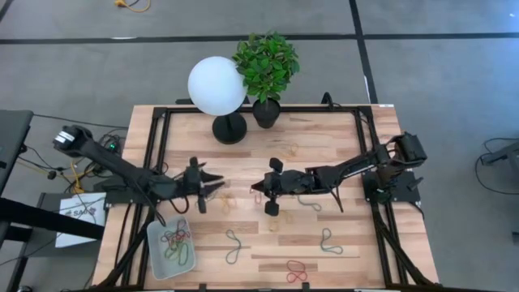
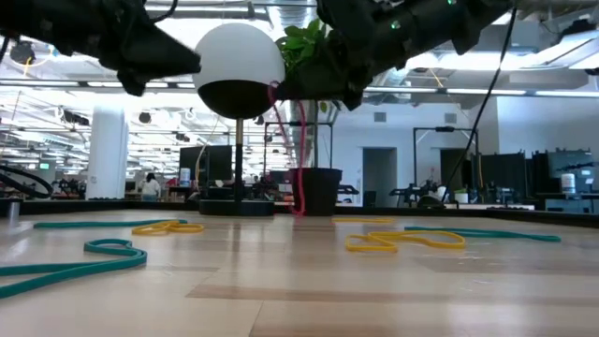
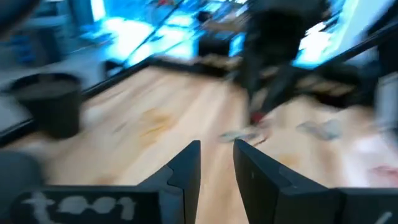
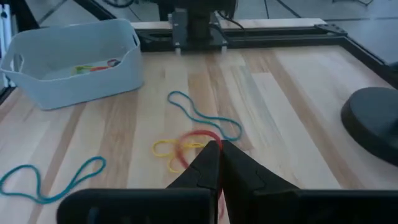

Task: Pick and place items into bin
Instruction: Put the red rubber band into the gray bin

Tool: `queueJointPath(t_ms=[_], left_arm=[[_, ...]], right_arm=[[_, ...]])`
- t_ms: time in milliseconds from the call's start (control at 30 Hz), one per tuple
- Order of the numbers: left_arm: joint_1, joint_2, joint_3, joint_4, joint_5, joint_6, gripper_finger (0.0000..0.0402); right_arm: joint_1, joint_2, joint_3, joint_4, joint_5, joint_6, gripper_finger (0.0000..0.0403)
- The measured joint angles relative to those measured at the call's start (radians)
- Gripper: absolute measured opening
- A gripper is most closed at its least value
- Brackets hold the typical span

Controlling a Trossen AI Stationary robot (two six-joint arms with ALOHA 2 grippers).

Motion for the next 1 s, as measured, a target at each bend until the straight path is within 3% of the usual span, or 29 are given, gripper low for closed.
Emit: queueJointPath(t_ms=[133,267,667,1000], left_arm=[[0.000,0.096,-0.025,0.219,0.064,0.039,0.0086],[0.024,0.221,-0.021,0.344,0.044,0.007,0.0086],[0.075,0.558,0.184,0.364,0.046,0.063,0.0086],[0.074,0.652,0.305,0.308,-0.037,0.117,0.0086]], right_arm=[[-0.011,0.003,0.000,0.003,0.000,0.000,0.0001],[-0.028,0.019,-0.002,0.016,0.000,0.000,0.0001],[-0.040,0.017,-0.001,0.029,0.000,0.002,0.0001],[-0.039,0.017,-0.002,0.011,0.004,0.002,0.0001]])
